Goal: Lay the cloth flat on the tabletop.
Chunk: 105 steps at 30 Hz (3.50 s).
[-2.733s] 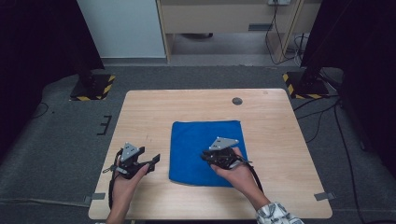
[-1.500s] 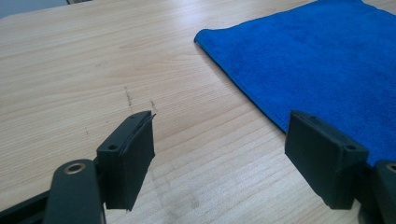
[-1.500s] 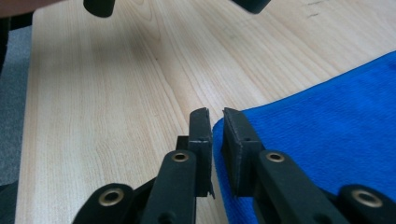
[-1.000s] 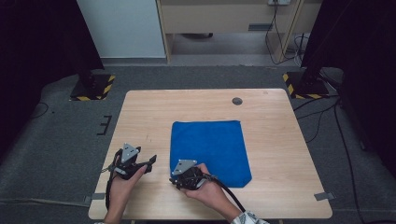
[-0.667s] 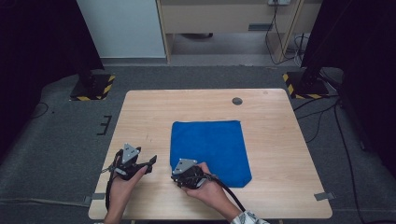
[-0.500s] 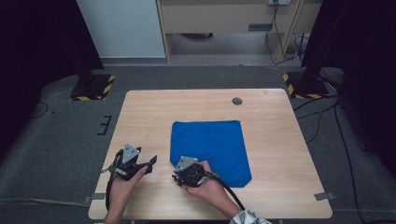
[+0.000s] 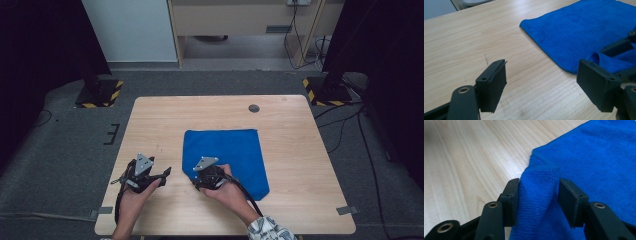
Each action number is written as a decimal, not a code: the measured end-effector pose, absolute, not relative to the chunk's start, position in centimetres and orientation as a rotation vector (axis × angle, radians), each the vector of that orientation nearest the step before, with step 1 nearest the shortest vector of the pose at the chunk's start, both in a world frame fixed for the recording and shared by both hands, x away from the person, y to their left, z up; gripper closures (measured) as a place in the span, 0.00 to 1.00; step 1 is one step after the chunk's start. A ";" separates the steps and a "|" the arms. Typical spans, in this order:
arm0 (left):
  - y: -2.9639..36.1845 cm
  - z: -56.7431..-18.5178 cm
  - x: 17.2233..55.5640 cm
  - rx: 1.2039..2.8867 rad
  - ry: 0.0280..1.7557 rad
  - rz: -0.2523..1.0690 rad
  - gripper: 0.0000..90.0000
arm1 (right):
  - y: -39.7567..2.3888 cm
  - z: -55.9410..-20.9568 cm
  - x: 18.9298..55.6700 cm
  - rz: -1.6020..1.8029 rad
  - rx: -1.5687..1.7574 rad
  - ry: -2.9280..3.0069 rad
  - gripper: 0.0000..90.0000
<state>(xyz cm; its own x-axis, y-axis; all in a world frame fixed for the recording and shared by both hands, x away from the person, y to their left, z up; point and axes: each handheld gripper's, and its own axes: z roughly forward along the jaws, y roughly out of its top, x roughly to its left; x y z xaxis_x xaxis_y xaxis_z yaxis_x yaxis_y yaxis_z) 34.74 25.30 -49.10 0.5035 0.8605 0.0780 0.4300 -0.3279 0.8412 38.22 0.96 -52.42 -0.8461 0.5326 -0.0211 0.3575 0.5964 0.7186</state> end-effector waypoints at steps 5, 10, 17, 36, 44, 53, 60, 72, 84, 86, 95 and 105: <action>25.0 -49.1 34.7 1.958 1.046 0.679 0.26 | 0.7 -52.1 38.7 1.089 0.740 2.587 0.69; 24.9 -49.2 34.7 1.964 1.043 0.672 0.26 | -0.7 -51.5 39.6 1.073 0.833 2.533 0.63; 25.3 -49.4 34.8 1.946 1.060 0.657 0.26 | -1.9 -51.6 40.9 1.062 0.926 2.513 0.53; 23.5 -48.2 43.1 1.921 1.107 0.558 0.27 | -2.3 -50.4 39.8 1.197 0.884 2.544 0.95; 22.3 -48.8 47.7 1.957 1.154 0.529 0.29 | -1.3 -50.2 38.7 1.255 0.827 2.565 0.96; 20.6 -51.0 51.0 2.024 1.212 0.518 0.37 | -0.7 -50.2 38.1 1.293 0.819 2.573 0.96; 20.6 -53.2 52.6 1.917 1.290 0.511 0.50 | -1.0 -49.9 37.2 1.335 0.802 2.576 0.96; 19.6 -53.4 53.6 2.002 1.264 0.517 0.50 | -1.3 -50.5 36.6 1.339 0.789 2.583 0.96; 18.8 -53.3 53.5 1.984 1.230 0.426 0.96 | -1.3 -49.8 35.6 1.389 0.801 2.554 0.96; 18.8 -52.9 53.3 1.988 1.223 0.452 0.96 | -1.7 -49.5 35.5 1.405 0.817 2.538 0.96; 18.9 -49.8 53.4 1.940 1.157 0.473 0.96 | -2.1 -48.1 35.8 1.432 0.829 2.498 0.97; 18.6 -48.3 52.6 1.941 1.145 0.496 0.97 | -1.7 -47.3 35.1 1.438 0.798 2.477 0.97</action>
<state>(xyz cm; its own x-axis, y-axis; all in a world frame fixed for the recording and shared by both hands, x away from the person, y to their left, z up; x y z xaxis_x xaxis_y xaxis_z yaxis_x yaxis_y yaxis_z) 52.55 18.59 -48.35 0.5112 0.8570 -0.0654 0.5386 -0.2601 0.8014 35.14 -1.67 -47.25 -0.8427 0.5253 0.1181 0.3631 0.3924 0.8451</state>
